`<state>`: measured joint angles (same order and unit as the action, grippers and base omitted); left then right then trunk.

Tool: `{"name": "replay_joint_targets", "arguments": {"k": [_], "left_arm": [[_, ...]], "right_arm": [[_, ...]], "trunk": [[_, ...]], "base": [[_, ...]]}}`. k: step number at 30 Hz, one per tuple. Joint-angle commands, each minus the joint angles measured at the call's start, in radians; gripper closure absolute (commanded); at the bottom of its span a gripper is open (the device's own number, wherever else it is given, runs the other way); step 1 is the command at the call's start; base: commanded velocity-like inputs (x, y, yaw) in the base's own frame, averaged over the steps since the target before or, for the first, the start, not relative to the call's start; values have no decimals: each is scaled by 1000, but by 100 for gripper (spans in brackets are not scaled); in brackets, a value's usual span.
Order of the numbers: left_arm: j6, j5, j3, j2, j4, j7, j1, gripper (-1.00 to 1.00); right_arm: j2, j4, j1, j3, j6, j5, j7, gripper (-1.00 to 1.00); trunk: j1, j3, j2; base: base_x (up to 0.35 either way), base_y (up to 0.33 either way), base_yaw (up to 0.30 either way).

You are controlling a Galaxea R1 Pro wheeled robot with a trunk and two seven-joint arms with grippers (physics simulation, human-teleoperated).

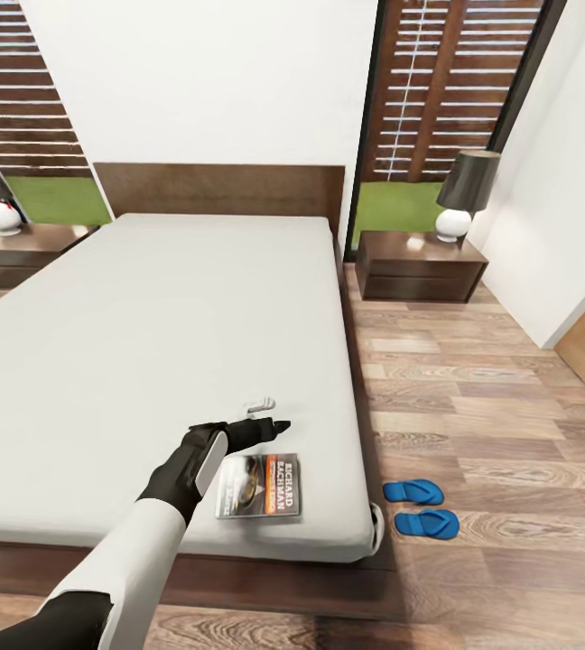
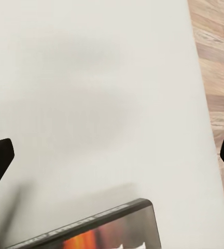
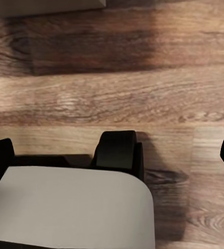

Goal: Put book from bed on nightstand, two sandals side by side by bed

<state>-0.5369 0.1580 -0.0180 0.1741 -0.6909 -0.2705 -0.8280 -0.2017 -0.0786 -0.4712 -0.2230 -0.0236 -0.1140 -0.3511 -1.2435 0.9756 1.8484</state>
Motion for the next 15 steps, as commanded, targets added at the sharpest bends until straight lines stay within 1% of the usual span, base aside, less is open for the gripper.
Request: {"name": "replay_joint_targets", "arguments": {"k": [1, 11, 15], "left_arm": [[-8, 8, -2, 0, -1, 1, 0, -100], [-8, 9, -2, 0, -1, 1, 0, -100], [-8, 9, -2, 0, -1, 1, 0, -100]], "right_arm": [[-1, -3, -1, -9, -2, -10, -2, -100], [-1, -3, -1, -9, -2, -10, -2, -100], [-1, -3, -1, -9, -2, -10, -2, -100]], "trunk": [[-4, 4, 8], [-42, 35, 78], [-42, 35, 78]], "base": [[0, 0, 0], [0, 0, 0], [0, 0, 0]]}}
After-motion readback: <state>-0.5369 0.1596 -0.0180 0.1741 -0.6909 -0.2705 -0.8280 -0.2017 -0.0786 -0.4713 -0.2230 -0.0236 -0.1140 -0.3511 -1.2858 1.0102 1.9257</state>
